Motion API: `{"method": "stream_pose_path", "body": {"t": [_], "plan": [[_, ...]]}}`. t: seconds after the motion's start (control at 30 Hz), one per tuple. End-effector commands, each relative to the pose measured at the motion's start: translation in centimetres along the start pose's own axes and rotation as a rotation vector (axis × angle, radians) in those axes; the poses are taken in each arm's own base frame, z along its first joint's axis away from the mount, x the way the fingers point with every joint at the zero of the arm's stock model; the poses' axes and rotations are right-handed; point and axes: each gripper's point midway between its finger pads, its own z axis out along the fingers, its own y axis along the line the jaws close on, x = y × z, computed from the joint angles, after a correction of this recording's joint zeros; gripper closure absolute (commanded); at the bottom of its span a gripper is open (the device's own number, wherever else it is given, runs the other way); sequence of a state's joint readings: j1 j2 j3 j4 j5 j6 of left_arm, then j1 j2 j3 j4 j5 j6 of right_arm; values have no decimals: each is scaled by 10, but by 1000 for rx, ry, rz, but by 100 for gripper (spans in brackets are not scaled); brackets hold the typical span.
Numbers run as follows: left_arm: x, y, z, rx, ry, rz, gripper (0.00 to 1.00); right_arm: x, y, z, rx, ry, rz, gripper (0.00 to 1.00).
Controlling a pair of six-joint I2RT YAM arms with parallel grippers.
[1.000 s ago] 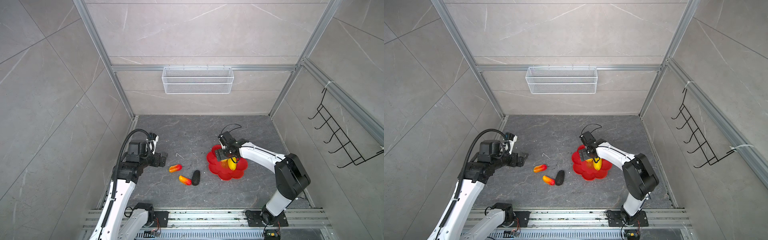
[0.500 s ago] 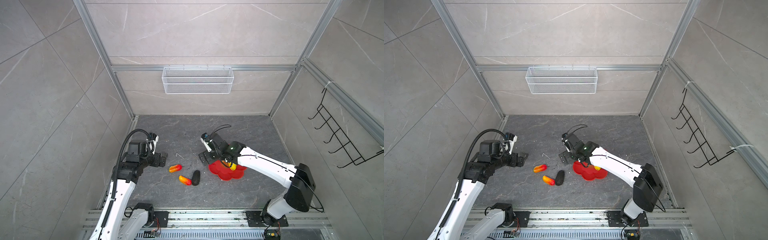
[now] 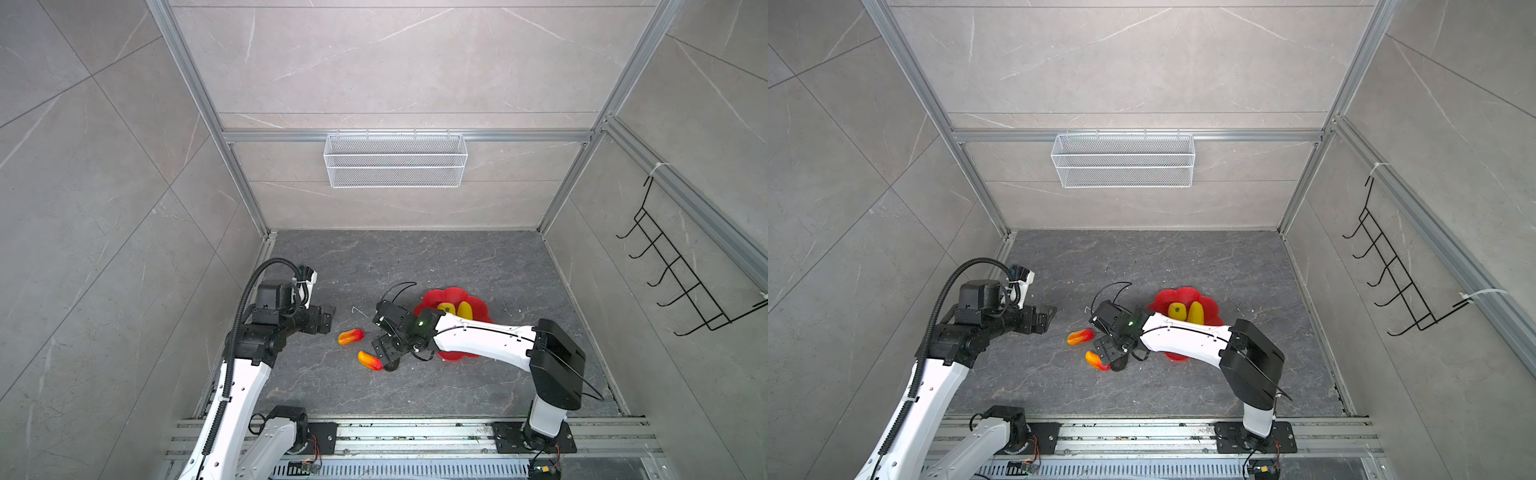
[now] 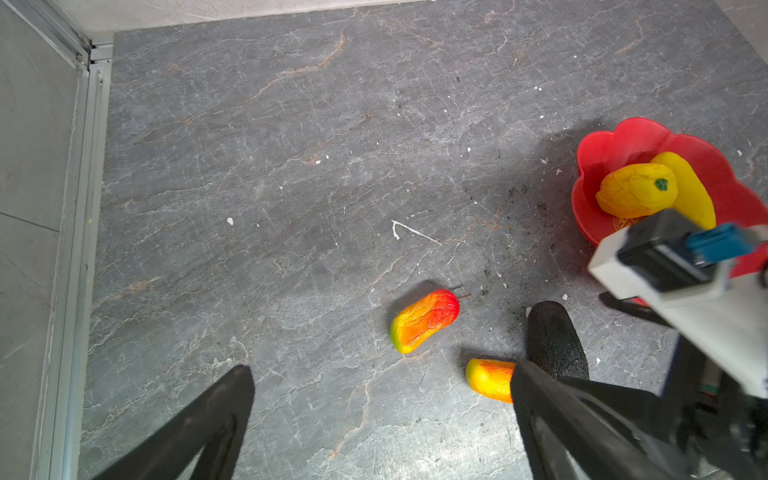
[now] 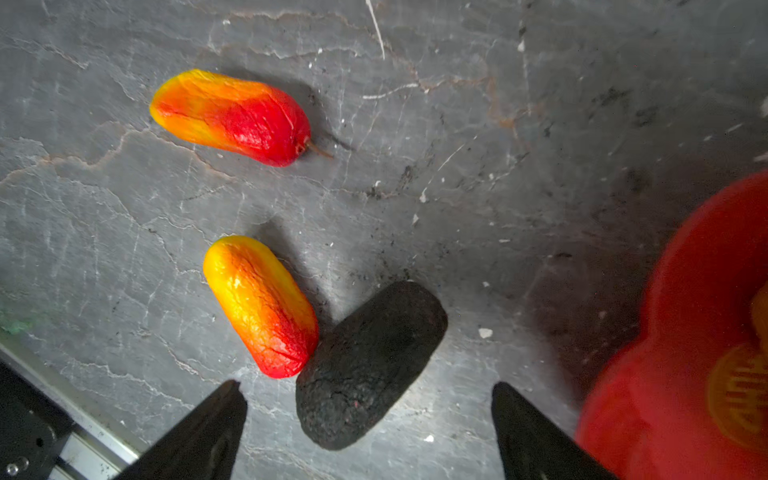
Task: Place and organize the fake fruits in the fruit bowl
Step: 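Reach the right gripper to the dark avocado and grasp it, then carry the avocado into the red bowl and release it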
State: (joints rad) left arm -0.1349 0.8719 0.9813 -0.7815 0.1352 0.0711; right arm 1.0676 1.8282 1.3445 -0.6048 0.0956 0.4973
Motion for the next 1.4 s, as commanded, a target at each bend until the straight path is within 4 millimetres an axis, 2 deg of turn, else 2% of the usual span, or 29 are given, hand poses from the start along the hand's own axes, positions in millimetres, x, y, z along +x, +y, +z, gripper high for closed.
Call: {"method": "stream_pose_path", "body": {"t": [0.0,0.43,0.7,0.83,0.93,1.07,1.13,1.23,1.37], "plan": [[-4,-1,-3,5,-23,-5,0,9,2,16,-4,29,48,10],[-4,-1,-3,4,-22,-5,0,29,-6,45,36,90,55,31],[-3,0,-4,2,-23,-5,0,28,-6,49,40,93,47,43],[-4,0,-5,1,-27,-4,0,24,-6,45,44,83,36,53],[-4,-1,-4,2,-26,-4,0,15,-8,31,56,62,17,60],[-3,0,-4,1,-25,-4,0,-6,-18,-9,66,-24,-15,63],[-4,-1,-5,2,-26,-4,0,-15,-31,-30,82,-66,-17,63],[-4,-1,-5,3,-27,-4,0,-19,-64,-54,132,-98,11,64],[-4,-1,-5,2,-28,-4,0,-5,-117,-72,204,-98,89,64]]}}
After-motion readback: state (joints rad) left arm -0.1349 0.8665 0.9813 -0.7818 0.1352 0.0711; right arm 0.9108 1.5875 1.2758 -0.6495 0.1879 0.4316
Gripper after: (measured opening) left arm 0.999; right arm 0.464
